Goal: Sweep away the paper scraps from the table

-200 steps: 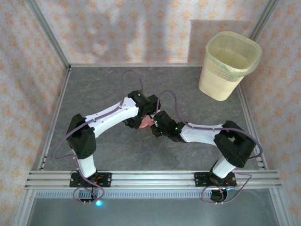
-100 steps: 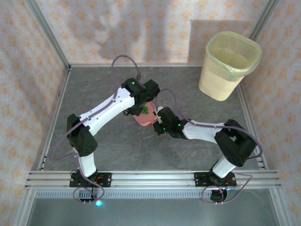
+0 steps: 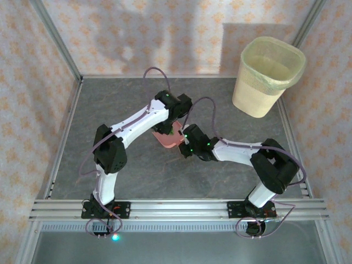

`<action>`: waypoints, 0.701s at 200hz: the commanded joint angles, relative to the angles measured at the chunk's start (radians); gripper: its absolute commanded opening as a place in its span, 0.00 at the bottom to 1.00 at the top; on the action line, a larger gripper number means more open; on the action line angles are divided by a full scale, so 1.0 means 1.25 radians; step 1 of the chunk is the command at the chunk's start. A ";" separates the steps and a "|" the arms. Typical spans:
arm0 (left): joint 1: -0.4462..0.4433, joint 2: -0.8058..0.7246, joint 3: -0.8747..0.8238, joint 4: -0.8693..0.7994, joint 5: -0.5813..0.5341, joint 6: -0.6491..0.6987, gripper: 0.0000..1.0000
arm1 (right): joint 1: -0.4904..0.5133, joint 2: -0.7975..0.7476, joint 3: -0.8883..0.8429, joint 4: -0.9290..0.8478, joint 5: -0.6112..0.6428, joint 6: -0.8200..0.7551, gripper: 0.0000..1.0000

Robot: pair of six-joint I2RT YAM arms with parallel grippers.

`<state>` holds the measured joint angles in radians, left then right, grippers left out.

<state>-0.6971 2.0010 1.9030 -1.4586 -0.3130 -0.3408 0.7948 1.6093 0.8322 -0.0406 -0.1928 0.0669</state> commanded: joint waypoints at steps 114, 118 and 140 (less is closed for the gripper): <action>-0.016 -0.134 -0.164 0.094 0.131 -0.010 0.00 | -0.038 0.050 0.017 -0.044 -0.038 0.015 0.00; -0.019 -0.139 -0.168 0.098 0.138 -0.009 0.00 | -0.038 0.052 0.016 -0.044 -0.037 0.015 0.00; -0.032 -0.157 -0.192 0.105 0.150 -0.013 0.00 | -0.038 0.054 0.014 -0.039 -0.031 0.016 0.00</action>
<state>-0.6956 1.8618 1.6909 -1.3479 -0.1711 -0.3424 0.7582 1.6360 0.8513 -0.0334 -0.2520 0.0700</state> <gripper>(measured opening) 0.280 0.189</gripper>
